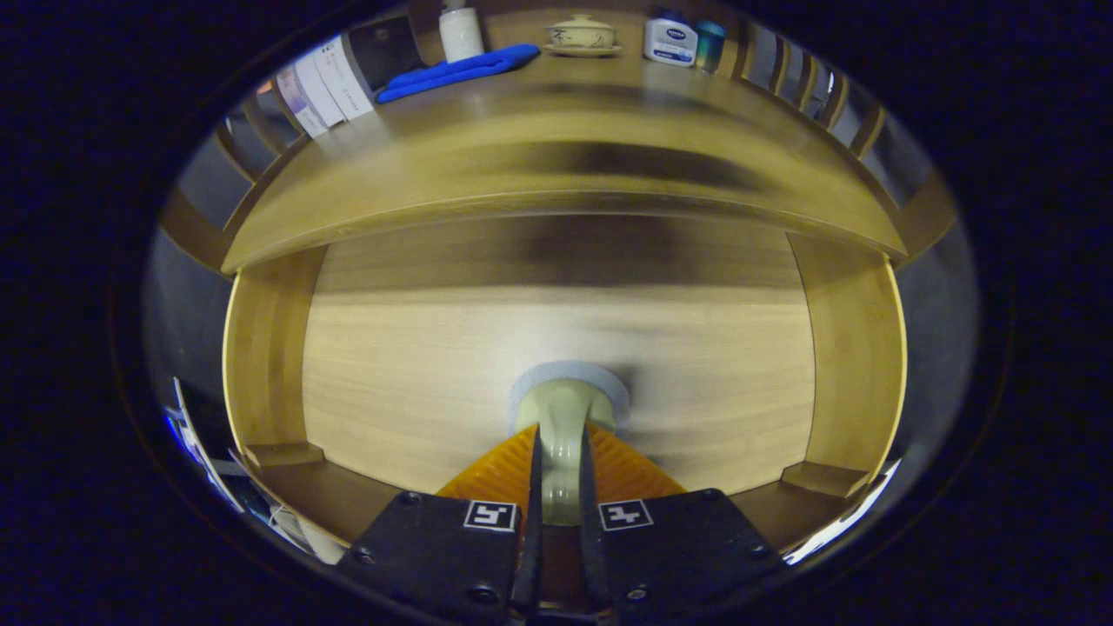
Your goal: Pull open the drawer, take out the items inside it, and place them on the countertop above the cabinet.
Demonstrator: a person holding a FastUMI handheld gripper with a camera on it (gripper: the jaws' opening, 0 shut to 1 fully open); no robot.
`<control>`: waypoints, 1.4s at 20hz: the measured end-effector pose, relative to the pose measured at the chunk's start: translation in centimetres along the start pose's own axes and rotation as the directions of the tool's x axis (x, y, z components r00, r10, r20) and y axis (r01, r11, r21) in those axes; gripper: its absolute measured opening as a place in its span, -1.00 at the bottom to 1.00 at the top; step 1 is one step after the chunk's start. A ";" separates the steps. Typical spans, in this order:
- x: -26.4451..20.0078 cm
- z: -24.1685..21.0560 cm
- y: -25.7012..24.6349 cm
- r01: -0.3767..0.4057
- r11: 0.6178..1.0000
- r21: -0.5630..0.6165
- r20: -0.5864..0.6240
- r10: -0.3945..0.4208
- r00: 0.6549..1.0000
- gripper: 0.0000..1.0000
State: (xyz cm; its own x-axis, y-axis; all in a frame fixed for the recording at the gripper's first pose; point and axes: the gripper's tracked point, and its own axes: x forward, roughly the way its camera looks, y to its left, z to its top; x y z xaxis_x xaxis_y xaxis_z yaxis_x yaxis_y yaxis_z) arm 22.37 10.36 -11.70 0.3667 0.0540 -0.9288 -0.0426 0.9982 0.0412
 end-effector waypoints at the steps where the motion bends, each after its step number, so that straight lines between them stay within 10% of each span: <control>1: -0.6 0.3 -0.2 0.002 1.000 0.001 0.016 -0.002 1.000 -0.58; 17: -13.4 12.5 -1.5 -0.066 0.996 0.066 0.236 0.049 0.970 -0.58; 28: -10.3 21.3 0.5 -0.013 1.000 0.006 0.237 0.011 0.971 -0.58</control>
State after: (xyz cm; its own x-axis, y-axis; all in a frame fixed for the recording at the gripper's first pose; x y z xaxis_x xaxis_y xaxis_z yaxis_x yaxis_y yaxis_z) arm 38.39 10.84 5.76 0.5760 0.0696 -0.8145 -0.0417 0.9976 0.0557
